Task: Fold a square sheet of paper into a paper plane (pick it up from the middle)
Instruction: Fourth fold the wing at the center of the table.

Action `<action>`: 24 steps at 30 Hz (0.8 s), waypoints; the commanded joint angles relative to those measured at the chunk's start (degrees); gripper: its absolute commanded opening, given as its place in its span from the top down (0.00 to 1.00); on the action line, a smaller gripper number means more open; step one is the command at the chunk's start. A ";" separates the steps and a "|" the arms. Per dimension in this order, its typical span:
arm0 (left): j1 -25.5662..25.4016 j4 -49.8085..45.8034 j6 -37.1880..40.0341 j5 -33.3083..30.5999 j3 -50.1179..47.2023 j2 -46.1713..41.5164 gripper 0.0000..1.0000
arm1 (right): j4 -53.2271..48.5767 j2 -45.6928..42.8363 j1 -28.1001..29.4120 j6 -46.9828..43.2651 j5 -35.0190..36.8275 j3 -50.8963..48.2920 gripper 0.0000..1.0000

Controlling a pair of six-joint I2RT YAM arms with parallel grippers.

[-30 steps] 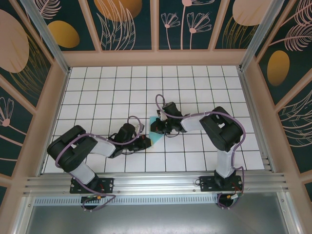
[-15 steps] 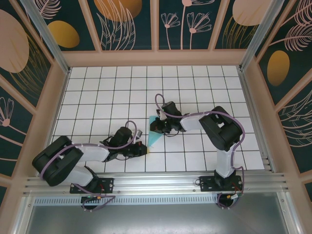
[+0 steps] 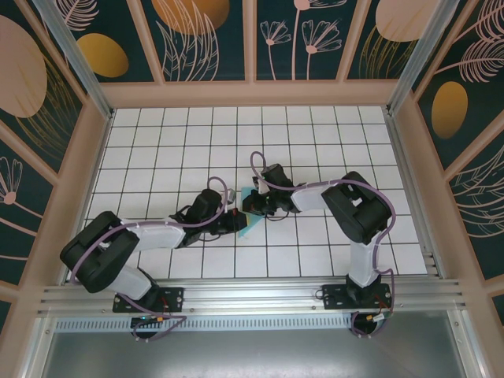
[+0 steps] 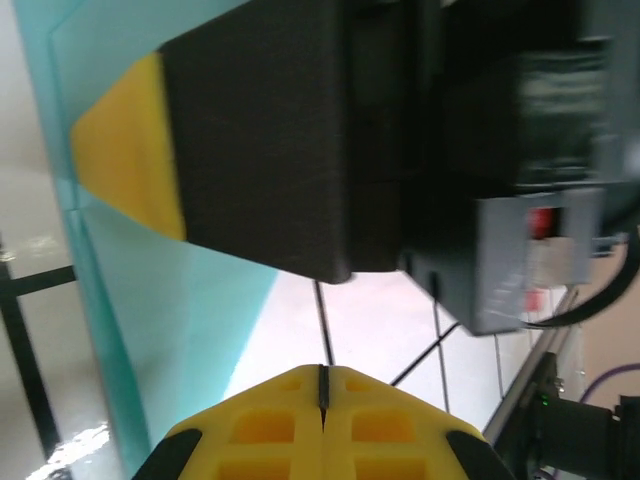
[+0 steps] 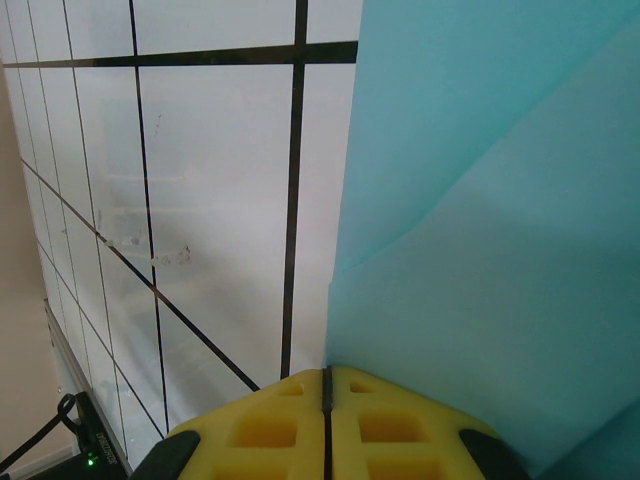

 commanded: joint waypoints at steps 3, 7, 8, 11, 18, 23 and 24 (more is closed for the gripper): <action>-0.03 2.03 0.91 -3.05 0.16 2.27 1.00 | -0.06 2.42 0.28 -0.94 2.90 -1.18 0.90; -0.02 2.34 0.61 -4.04 -0.53 5.50 1.00 | 0.05 2.64 0.29 -0.82 2.68 -0.93 0.90; -0.03 3.25 0.39 -3.79 -0.93 6.26 1.00 | 0.07 2.65 0.28 -0.72 2.53 -0.82 0.90; -0.05 4.13 -0.44 -4.10 -1.59 8.66 1.00 | 0.21 2.52 0.35 -0.67 2.37 -0.67 0.90; -0.06 1.16 -1.39 -6.00 -5.91 8.80 1.00 | -1.41 -0.28 -0.12 -1.27 1.57 1.75 0.89; -0.06 0.76 -1.93 -6.48 -7.92 8.58 1.00 | -3.46 -7.47 -1.29 -2.75 2.63 1.84 0.87; -0.05 0.73 -1.97 -6.61 -8.01 8.49 1.00 | -3.49 -8.88 -1.55 -2.91 3.16 1.06 0.87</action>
